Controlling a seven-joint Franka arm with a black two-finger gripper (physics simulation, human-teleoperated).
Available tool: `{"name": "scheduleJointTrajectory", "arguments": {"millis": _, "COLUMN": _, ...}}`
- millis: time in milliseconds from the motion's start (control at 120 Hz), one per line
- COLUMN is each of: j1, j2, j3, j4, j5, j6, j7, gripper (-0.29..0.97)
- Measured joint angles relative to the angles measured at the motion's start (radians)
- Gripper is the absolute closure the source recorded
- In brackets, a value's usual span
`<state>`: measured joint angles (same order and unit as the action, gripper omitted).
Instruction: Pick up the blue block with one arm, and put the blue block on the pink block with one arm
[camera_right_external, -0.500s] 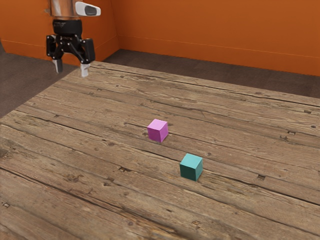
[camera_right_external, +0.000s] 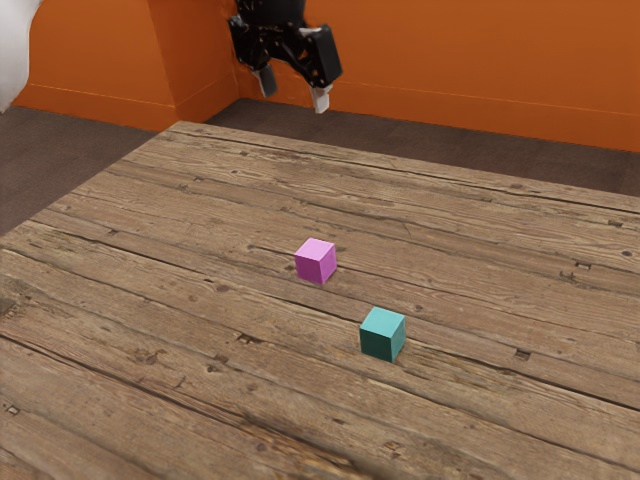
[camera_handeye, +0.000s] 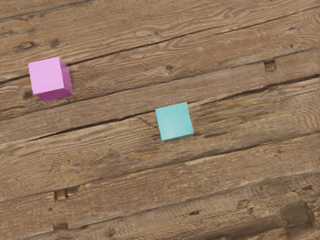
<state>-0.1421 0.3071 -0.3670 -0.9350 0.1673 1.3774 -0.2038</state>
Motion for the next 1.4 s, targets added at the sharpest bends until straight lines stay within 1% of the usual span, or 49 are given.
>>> {"name": "scheduleJointTrajectory", "arguments": {"millis": 83, "j1": -0.096, "j2": 0.074, "j3": 0.005, "j4": 0.000, "j5": 0.025, "j6": 0.097, "j7": -0.042, "gripper": 0.00}}
{"name": "scheduleJointTrajectory", "arguments": {"millis": 183, "j1": -0.142, "j2": 0.183, "j3": 0.007, "j4": -0.018, "j5": 0.055, "j6": 0.181, "j7": -0.087, "gripper": 0.00}}
{"name": "scheduleJointTrajectory", "arguments": {"millis": 267, "j1": -0.212, "j2": 0.286, "j3": 0.049, "j4": -0.021, "j5": 0.084, "j6": 0.245, "j7": -0.121, "gripper": 0.00}}
{"name": "scheduleJointTrajectory", "arguments": {"millis": 342, "j1": -0.282, "j2": 0.364, "j3": 0.126, "j4": -0.005, "j5": 0.095, "j6": 0.283, "j7": -0.151, "gripper": 0.00}}
{"name": "scheduleJointTrajectory", "arguments": {"millis": 383, "j1": -0.298, "j2": 0.393, "j3": 0.151, "j4": 0.003, "j5": 0.094, "j6": 0.303, "j7": -0.167, "gripper": 0.00}}
{"name": "scheduleJointTrajectory", "arguments": {"millis": 425, "j1": -0.291, "j2": 0.405, "j3": 0.169, "j4": -0.001, "j5": 0.083, "j6": 0.323, "j7": -0.180, "gripper": 0.00}}
{"name": "scheduleJointTrajectory", "arguments": {"millis": 450, "j1": -0.284, "j2": 0.407, "j3": 0.183, "j4": -0.015, "j5": 0.069, "j6": 0.333, "j7": -0.186, "gripper": 0.00}}
{"name": "scheduleJointTrajectory", "arguments": {"millis": 500, "j1": -0.274, "j2": 0.403, "j3": 0.253, "j4": -0.078, "j5": 0.011, "j6": 0.356, "j7": -0.194, "gripper": 0.00}}
{"name": "scheduleJointTrajectory", "arguments": {"millis": 583, "j1": -0.267, "j2": 0.368, "j3": 0.307, "j4": -0.237, "j5": -0.054, "j6": 0.426, "j7": -0.202, "gripper": 0.00}}
{"name": "scheduleJointTrajectory", "arguments": {"millis": 692, "j1": -0.259, "j2": 0.354, "j3": 0.340, "j4": -0.352, "j5": -0.097, "j6": 0.522, "j7": -0.207, "gripper": 0.00}}
{"name": "scheduleJointTrajectory", "arguments": {"millis": 808, "j1": -0.249, "j2": 0.350, "j3": 0.358, "j4": -0.437, "j5": -0.129, "j6": 0.615, "j7": -0.205, "gripper": 0.00}}
{"name": "scheduleJointTrajectory", "arguments": {"millis": 925, "j1": -0.240, "j2": 0.349, "j3": 0.361, "j4": -0.471, "j5": -0.139, "j6": 0.683, "j7": -0.198, "gripper": 0.00}}
{"name": "scheduleJointTrajectory", "arguments": {"millis": 1083, "j1": -0.233, "j2": 0.336, "j3": 0.361, "j4": -0.489, "j5": -0.139, "j6": 0.733, "j7": -0.177, "gripper": 0.00}}
{"name": "scheduleJointTrajectory", "arguments": {"millis": 1158, "j1": -0.224, "j2": 0.303, "j3": 0.357, "j4": -0.488, "j5": -0.131, "j6": 0.729, "j7": -0.169, "gripper": 0.00}}
{"name": "scheduleJointTrajectory", "arguments": {"millis": 1242, "j1": -0.220, "j2": 0.290, "j3": 0.354, "j4": -0.490, "j5": -0.099, "j6": 0.717, "j7": -0.162, "gripper": 0.00}}
{"name": "scheduleJointTrajectory", "arguments": {"millis": 1283, "j1": -0.220, "j2": 0.282, "j3": 0.354, "j4": -0.492, "j5": -0.097, "j6": 0.714, "j7": -0.159, "gripper": 0.00}}
{"name": "scheduleJointTrajectory", "arguments": {"millis": 1317, "j1": -0.221, "j2": 0.272, "j3": 0.355, "j4": -0.500, "j5": -0.112, "j6": 0.712, "j7": -0.157, "gripper": 0.00}}
{"name": "scheduleJointTrajectory", "arguments": {"millis": 1400, "j1": -0.221, "j2": 0.250, "j3": 0.359, "j4": -0.563, "j5": -0.210, "j6": 0.707, "j7": -0.156, "gripper": 0.00}}
